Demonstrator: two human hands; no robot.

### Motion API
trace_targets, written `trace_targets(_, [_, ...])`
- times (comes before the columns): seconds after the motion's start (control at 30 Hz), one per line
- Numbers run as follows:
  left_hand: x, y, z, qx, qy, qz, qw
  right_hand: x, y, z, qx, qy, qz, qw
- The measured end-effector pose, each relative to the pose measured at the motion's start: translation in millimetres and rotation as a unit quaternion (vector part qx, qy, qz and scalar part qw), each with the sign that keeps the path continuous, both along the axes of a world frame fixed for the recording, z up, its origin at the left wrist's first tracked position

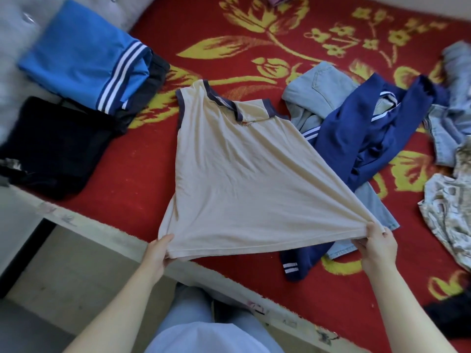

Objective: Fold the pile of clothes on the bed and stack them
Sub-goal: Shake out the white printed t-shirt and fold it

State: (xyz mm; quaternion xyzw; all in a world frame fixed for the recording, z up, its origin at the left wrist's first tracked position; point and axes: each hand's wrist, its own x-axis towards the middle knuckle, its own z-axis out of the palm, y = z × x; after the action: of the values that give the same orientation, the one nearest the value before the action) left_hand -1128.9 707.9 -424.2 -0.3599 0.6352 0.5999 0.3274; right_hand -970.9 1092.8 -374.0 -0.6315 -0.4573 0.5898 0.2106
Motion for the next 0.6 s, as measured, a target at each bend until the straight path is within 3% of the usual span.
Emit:
trace_targets(0.13, [8, -23, 11, -0.043, -0.008, -0.006, 0.999, 9, 4, 5, 0.026, -0.017, -0.119, 0.992])
trace_targets(0.23, [23, -43, 5, -0.140, -0.051, -0.080, 0.986, 28, 6, -13, 0.032, -0.126, -0.149, 0.980])
trace_targets(0.33, [34, -53, -3, -0.223, -0.116, -0.186, 0.950, 38, 2, -32, 0.053, -0.299, -0.062, 0.951])
trace_targets(0.4, [34, -49, -3, -0.243, -0.144, -0.251, 0.926, 27, -6, -33, 0.066, -0.350, 0.011, 0.934])
trace_targets(0.5, [24, -33, 8, -0.250, -0.130, -0.302, 0.911, -6, -18, -27, 0.089, -0.362, 0.132, 0.919])
trace_targets(0.6, [2, -19, 13, -0.267, -0.100, -0.341, 0.896, -44, -33, -24, 0.114, -0.313, 0.231, 0.914])
